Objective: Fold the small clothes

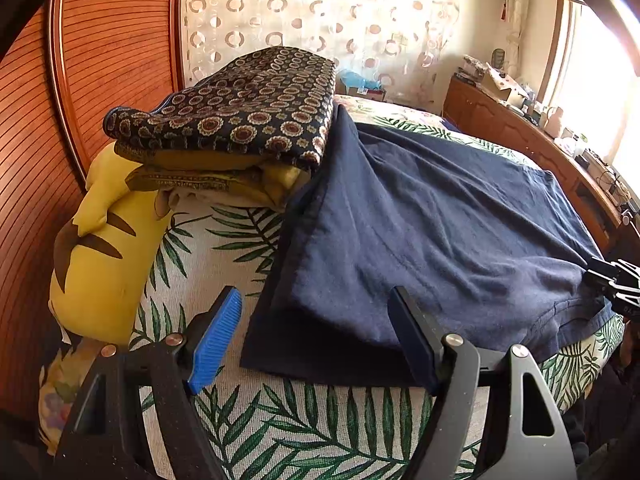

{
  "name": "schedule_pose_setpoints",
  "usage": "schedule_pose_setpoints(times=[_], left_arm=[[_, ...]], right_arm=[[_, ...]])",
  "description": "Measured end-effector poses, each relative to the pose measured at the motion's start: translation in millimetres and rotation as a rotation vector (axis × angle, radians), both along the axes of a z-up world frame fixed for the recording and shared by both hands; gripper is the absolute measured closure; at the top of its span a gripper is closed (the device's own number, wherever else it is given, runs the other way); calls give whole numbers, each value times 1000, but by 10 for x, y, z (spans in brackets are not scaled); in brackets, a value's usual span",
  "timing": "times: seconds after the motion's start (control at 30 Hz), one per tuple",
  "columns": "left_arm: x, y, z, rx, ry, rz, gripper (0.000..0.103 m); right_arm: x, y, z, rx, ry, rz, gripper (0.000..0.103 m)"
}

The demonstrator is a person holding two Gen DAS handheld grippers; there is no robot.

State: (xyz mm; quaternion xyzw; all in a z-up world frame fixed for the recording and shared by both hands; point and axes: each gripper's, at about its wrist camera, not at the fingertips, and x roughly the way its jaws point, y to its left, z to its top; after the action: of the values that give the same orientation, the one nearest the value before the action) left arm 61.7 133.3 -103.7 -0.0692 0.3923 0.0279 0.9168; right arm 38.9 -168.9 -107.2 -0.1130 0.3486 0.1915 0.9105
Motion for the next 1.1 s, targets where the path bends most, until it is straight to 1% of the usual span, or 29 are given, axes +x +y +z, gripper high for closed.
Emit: schedule_pose_setpoints(times=[0.13, 0.23, 0.4, 0.53, 0.6, 0.73, 0.8, 0.83, 0.87, 0.9, 0.93, 0.97, 1.0, 1.03, 1.07, 1.1], left_arm=[[-4, 28, -46, -7, 11, 5, 27], [5, 56, -89, -11, 22, 13, 27], [42, 71, -149, -15, 42, 12, 27], [58, 77, -190, -45, 55, 6, 27], [52, 75, -195, -44, 50, 4, 27], [49, 56, -196, -42, 46, 2, 27], [47, 37, -201, -32, 45, -4, 29], [49, 33, -200, -31, 43, -8, 35], [51, 29, -197, -25, 42, -9, 45], [50, 23, -194, -23, 41, -13, 50], [49, 22, -191, -31, 39, -20, 59], [46, 25, -190, -49, 37, -33, 70], [48, 29, -190, -63, 35, -43, 75], [52, 20, -195, -84, 34, -61, 88], [61, -1, -198, -97, 38, -83, 92], [66, -40, -184, -89, 37, -98, 93]], right_arm=[[90, -30, -93, -18, 25, -4, 54], [101, -36, -72, 4, 24, -4, 53], [82, -44, -109, 18, -12, -10, 49], [-14, -66, -205, 39, -43, -13, 47], [-83, -126, -265, 44, -53, -17, 47], [-133, -145, -278, 45, -58, -21, 47], [-141, -136, -274, 37, -59, -18, 47], [-140, -140, -262, 36, -56, -16, 46], [-141, -138, -259, 33, -56, -13, 46], [-134, -135, -253, 31, -55, -11, 46], [-132, -139, -244, 31, -54, -10, 46], [-131, -145, -241, 32, -53, -10, 46], [-129, -140, -234, 32, -53, -10, 45], [-127, -143, -233, 32, -53, -10, 45], [-125, -148, -232, 33, -53, -9, 45], [-122, -154, -231, 33, -53, -8, 44]])
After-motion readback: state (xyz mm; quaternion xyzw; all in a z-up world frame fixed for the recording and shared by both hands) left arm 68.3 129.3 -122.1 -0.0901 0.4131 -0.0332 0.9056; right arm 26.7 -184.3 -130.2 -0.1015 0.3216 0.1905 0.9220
